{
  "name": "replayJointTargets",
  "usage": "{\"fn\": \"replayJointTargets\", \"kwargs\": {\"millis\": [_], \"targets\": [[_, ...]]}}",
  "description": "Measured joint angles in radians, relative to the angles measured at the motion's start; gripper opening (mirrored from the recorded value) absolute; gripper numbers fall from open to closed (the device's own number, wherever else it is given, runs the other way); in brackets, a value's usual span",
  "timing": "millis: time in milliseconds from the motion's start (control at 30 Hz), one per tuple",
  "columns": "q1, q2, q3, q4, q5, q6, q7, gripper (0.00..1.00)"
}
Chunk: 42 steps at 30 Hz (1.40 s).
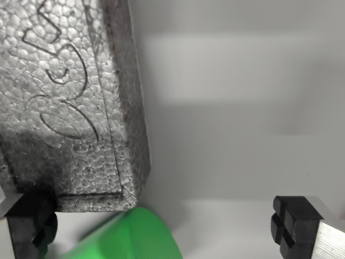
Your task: Pick an object from the bin
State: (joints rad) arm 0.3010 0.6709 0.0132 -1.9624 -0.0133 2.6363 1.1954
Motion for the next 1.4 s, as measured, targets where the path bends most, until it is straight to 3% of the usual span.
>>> {"fn": "replayJointTargets", "kwargs": {"millis": [467, 500, 1400], "targets": [[0.000, 0.012, 0.001, 0.012, 0.000, 0.015, 0.000, 1.00], [0.000, 0.012, 0.001, 0.012, 0.000, 0.015, 0.000, 0.00], [0.000, 0.009, 0.000, 0.013, 0.000, 0.015, 0.000, 0.00]]}}
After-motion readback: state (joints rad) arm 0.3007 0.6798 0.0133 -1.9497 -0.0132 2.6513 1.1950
